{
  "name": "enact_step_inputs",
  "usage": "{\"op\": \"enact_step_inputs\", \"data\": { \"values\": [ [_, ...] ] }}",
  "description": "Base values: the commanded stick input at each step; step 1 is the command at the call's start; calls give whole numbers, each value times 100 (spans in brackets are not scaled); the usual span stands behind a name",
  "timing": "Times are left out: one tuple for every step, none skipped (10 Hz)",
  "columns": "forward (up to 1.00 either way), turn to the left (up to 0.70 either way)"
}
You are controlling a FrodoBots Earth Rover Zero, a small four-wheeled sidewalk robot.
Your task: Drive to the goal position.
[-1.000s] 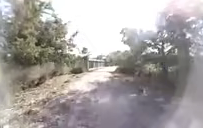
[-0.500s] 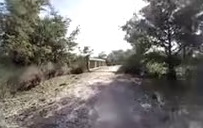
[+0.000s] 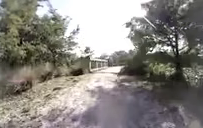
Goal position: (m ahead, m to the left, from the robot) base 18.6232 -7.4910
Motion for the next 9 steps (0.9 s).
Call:
{"op": "enact_step_inputs", "data": {
  "values": [
    [85, 0],
    [85, 0],
    [85, 0],
    [85, 0],
    [85, 0],
    [85, 0],
    [85, 0],
    [85, 0],
    [85, 0]
  ]
}}
